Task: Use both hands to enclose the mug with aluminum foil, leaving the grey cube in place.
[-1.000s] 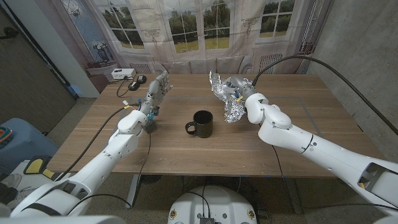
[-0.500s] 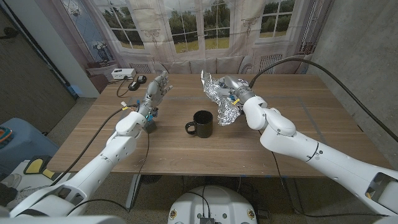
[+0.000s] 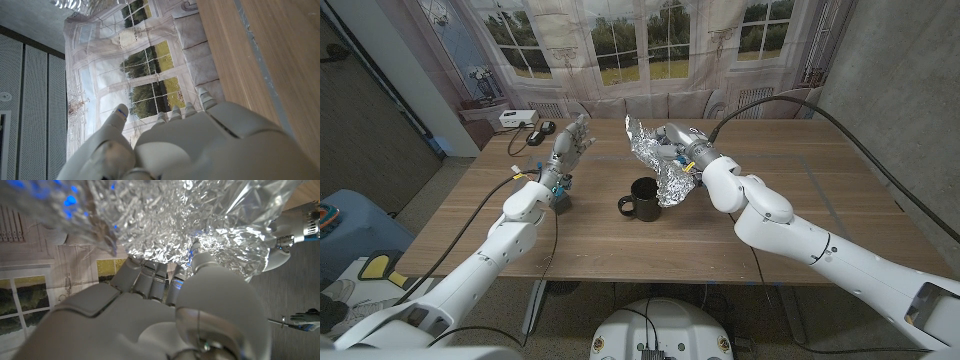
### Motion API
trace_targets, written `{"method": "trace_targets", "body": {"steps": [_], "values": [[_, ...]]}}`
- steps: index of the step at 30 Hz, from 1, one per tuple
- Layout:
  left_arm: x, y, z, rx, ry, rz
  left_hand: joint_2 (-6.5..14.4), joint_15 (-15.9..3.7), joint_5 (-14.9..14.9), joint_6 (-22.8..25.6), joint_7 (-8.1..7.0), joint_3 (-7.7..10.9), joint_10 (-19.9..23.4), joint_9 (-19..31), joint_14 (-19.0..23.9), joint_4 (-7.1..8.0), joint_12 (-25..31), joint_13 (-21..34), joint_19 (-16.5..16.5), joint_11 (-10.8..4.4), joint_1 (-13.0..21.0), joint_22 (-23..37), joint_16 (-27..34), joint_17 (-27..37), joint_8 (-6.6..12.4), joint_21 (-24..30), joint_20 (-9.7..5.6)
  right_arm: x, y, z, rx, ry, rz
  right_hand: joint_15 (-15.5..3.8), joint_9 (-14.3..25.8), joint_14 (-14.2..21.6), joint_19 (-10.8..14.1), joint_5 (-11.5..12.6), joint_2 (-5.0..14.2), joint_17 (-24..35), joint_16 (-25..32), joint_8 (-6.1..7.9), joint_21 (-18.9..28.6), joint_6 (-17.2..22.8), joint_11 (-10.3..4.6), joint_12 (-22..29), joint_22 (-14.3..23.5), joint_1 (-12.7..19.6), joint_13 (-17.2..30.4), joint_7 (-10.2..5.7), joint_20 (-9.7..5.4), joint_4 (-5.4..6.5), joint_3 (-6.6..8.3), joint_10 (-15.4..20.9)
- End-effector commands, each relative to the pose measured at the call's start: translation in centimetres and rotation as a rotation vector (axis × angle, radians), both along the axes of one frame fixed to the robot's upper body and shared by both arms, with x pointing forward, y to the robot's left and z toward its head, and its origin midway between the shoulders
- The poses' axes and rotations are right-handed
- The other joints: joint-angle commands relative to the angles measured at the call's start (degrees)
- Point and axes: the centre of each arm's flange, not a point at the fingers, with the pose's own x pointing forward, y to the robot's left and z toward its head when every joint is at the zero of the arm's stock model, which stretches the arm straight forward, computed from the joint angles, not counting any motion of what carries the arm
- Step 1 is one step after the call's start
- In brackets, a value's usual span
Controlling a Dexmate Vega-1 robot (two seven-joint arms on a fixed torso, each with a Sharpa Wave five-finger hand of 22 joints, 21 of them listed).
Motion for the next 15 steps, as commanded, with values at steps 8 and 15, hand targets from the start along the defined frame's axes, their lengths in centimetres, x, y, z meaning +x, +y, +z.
{"method": "trace_targets", "body": {"steps": [8,15], "values": [[0.6,0.5,0.3,-0.008,-0.005,-0.001,-0.30,0.20,0.45,-0.23,-0.12,-0.28,-0.22,0.15,-1.53,-0.08,0.02,0.14,0.21,0.21,-0.54,0.16,0.03,0.24,0.11,-0.01,0.25,-0.8,3.9,-1.6,-0.078,-0.043,0.067,-4.58,0.33,0.43,0.22,-0.10,0.43,0.06,0.09,-0.29,0.73,0.60,-0.09,0.28,0.12,0.23,0.32,-0.05,-0.43,0.23,-0.06,0.69],[0.8,0.6,0.3,-0.007,-0.001,-0.001,-0.30,0.18,0.46,-0.26,-0.18,-0.30,-0.22,0.15,-1.52,-0.07,0.01,0.13,0.22,0.21,-0.58,0.16,0.03,0.23,0.10,-0.02,0.25,-0.7,4.7,-2.6,-0.133,-0.074,0.021,-4.63,0.33,0.21,-0.29,-0.14,0.40,0.18,0.02,-0.42,0.70,0.79,-0.20,0.17,0.09,0.29,0.34,-0.18,-0.22,0.22,-0.20,0.58]]}}
